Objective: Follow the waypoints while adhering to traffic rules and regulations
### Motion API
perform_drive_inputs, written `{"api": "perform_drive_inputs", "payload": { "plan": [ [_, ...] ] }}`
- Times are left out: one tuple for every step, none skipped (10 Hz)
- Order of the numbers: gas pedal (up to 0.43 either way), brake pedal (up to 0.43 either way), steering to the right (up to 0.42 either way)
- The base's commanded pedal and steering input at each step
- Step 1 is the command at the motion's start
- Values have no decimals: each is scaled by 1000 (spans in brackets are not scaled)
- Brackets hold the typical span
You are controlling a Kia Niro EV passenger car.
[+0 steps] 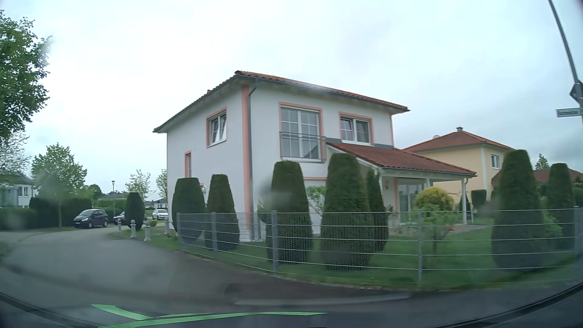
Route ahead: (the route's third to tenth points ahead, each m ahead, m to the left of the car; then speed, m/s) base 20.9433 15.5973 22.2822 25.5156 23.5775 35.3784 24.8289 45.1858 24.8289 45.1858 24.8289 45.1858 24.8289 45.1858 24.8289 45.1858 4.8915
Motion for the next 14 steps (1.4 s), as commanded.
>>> {"api": "perform_drive_inputs", "payload": {
  "plan": [
    [130,0,-433],
    [130,0,-432],
    [130,0,-429],
    [130,0,-424],
    [138,0,-408],
    [138,0,-382],
    [138,0,-362],
    [157,0,-332],
    [157,0,-300],
    [157,0,-269],
    [157,0,-247],
    [157,0,-215],
    [157,0,-181],
    [157,0,-150]
  ]
}}
